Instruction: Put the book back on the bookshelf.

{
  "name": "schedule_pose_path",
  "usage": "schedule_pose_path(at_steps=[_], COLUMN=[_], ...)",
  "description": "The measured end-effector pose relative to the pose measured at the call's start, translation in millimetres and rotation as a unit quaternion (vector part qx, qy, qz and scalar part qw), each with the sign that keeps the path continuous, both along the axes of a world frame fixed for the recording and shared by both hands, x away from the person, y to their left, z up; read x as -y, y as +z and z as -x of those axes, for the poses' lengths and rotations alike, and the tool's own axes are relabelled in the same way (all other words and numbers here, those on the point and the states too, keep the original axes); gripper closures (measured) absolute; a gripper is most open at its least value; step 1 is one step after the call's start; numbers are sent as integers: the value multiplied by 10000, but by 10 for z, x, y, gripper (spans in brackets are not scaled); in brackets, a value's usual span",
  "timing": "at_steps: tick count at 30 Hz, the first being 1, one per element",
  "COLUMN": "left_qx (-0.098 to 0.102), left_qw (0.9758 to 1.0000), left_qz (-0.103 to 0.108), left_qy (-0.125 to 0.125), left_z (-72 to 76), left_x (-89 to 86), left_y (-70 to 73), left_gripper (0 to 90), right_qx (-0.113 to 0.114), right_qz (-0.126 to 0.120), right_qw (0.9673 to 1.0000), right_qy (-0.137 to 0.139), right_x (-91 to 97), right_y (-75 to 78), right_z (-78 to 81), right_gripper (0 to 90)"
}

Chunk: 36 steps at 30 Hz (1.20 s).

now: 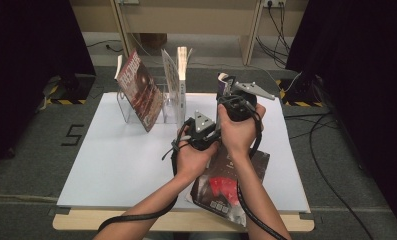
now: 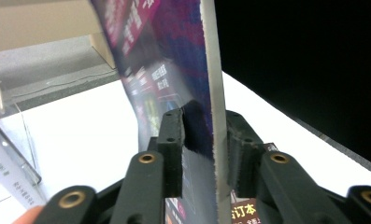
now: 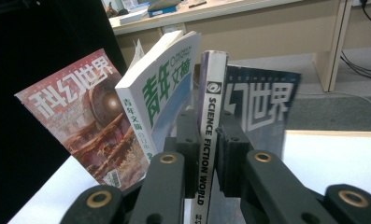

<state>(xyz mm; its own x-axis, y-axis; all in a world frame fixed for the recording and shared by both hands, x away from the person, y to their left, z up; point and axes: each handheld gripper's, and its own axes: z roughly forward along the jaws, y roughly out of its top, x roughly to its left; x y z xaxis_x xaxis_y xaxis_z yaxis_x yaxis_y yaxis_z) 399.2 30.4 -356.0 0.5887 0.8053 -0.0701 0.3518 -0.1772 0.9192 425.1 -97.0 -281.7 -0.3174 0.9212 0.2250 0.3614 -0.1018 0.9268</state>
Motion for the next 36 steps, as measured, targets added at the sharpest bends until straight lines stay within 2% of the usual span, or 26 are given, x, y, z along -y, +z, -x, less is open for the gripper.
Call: schedule_pose_path(at_steps=[2,10,15,16,19,22,24,26,27,30,32,36], left_qx=[-27,110,93,103,241,357,279,284,295,353,370,444], left_qw=[10000,9999,9998,9998,9996,9992,9992,9992,9991,9989,9986,9982], left_qz=[44,45,145,181,127,100,177,182,186,204,297,294], left_qy=[18,54,59,25,-49,-170,-214,-236,-243,-240,-252,-272], left_z=[2,0,-23,-24,7,54,64,65,68,83,99,126], left_x=[-32,-208,-344,-369,-393,-386,-394,-403,-404,-411,-435,-498], left_y=[-7,-13,-58,-71,-89,-70,-66,-87,-92,-83,-66,-47], left_gripper=[732,821,828,829,829,829,829,829,829,829,829,829], right_qx=[8,-12,-122,-85,121,217,397,712,742,759,648,566], right_qz=[37,-8,73,80,-24,-201,-376,-588,-717,-472,-509,-399], right_qw=[10000,9999,9993,9991,9987,9984,9973,9947,9935,9957,9964,9976], right_qy=[9,106,353,414,484,486,481,456,478,237,178,-29], right_x=[-26,-100,-113,-98,-17,111,213,332,384,518,614,764], right_y=[-7,12,35,39,81,112,103,122,144,201,198,100], right_z=[6,-16,-60,-62,-19,35,87,171,199,231,213,198], right_gripper=[816,750,662,642,571,556,579,571,554,549,547,544])
